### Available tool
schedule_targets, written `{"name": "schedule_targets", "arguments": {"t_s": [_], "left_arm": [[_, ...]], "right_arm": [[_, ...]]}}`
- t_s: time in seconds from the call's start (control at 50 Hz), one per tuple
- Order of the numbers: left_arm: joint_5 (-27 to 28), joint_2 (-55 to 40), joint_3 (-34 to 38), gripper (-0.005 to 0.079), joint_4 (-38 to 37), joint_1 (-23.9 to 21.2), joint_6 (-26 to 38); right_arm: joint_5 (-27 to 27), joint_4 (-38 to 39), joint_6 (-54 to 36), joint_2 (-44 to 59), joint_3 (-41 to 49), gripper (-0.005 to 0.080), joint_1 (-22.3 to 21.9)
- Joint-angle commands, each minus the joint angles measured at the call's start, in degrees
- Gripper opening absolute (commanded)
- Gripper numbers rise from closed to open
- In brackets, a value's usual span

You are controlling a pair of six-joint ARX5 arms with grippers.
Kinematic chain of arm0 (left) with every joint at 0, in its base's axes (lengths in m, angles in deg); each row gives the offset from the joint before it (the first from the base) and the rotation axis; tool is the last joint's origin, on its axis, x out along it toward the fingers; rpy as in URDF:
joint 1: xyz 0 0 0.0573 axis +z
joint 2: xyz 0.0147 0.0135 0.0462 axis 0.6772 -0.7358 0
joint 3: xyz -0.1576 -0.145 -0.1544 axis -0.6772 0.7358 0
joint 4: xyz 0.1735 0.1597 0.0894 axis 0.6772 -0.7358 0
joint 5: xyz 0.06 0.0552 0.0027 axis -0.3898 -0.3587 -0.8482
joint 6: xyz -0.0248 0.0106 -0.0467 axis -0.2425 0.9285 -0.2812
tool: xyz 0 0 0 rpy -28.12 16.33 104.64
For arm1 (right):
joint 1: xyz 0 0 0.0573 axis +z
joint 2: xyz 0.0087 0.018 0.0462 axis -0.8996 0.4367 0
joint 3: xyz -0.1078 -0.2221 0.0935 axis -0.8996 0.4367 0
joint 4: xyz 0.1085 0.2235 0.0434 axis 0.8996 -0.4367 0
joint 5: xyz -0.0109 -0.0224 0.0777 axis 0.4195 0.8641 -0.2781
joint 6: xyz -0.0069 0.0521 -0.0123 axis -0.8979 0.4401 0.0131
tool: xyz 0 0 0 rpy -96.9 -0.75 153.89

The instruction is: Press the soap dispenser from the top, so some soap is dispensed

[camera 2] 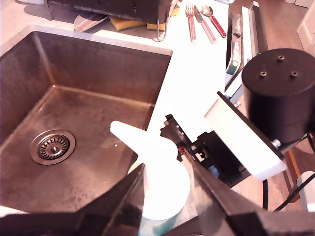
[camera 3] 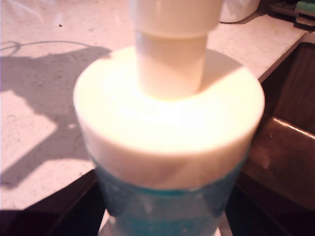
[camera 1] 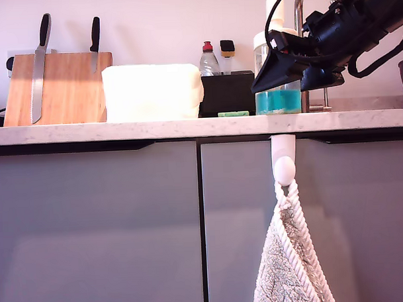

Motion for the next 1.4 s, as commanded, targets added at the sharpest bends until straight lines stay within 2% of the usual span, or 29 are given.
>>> {"name": "schedule_targets", "arguments": {"t_s": [0.0,0.14,0.62,0.86,1.38], "left_arm": [[0.09,-0.59,0.24,0.0259,-0.13,-0.15,0.26],[0.09,-0.59,0.24,0.0259,-0.94,-0.15,0.26],[0.11,-0.59,0.24,0.0258,-2.56,-0.15,0.24],[0.09,-0.59,0.24,0.0258,-2.71,-0.15,0.22],[0.04,-0.59,0.24,0.0258,-2.73,-0.15,0.07]], "right_arm": [[0.24,-0.63,0.15,-0.44,-0.2,0.0482,1.07],[1.92,-0.63,0.24,-0.44,-0.2,0.0507,1.7],[3.78,-0.61,-0.39,-0.44,-0.2,0.0499,1.81],[5.73,-0.76,-0.57,-0.44,-0.2,0.0528,2.19],[5.46,-1.49,-0.79,-0.44,-0.22,0.0527,2.58]]}}
